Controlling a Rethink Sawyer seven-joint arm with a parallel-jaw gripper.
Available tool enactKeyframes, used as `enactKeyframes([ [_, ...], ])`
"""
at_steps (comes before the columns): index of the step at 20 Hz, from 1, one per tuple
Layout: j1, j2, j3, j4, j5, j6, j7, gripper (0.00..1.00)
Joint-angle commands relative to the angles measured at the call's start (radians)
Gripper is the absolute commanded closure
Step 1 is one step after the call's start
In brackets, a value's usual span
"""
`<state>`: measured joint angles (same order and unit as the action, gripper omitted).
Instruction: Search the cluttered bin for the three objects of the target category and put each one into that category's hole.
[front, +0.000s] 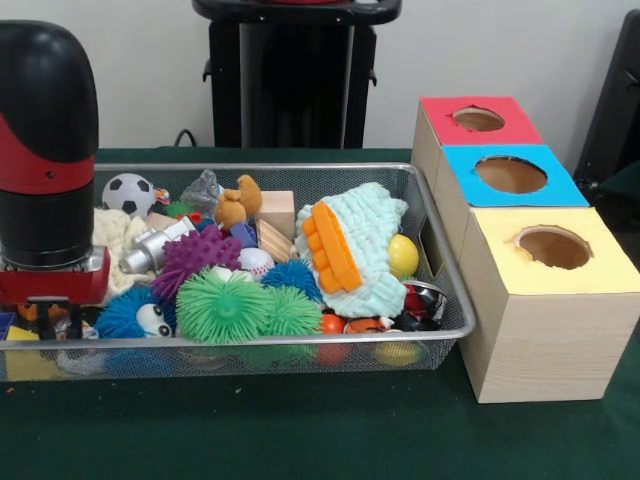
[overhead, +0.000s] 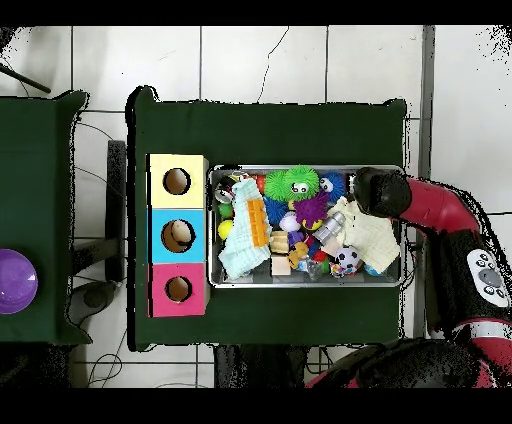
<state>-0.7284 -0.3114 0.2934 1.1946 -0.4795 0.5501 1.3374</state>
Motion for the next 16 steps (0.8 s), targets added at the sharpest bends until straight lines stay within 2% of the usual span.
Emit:
enactKeyframes([
  [1,-0.01,0.068,-0.03,0.059,0.018,-0.072,0.176,1.0],
  [8,-0.017,0.076,-0.029,0.056,0.046,-0.077,0.167,1.0],
  [10,-0.016,0.058,-0.021,0.066,0.054,-0.066,0.15,1.0],
  [11,-0.009,0.03,-0.027,0.085,0.064,-0.048,0.158,1.0],
  [14,0.002,-0.115,-0.031,0.189,0.107,0.01,0.175,1.0],
  [16,0.009,-0.203,-0.031,0.23,0.13,0.057,0.162,1.0],
])
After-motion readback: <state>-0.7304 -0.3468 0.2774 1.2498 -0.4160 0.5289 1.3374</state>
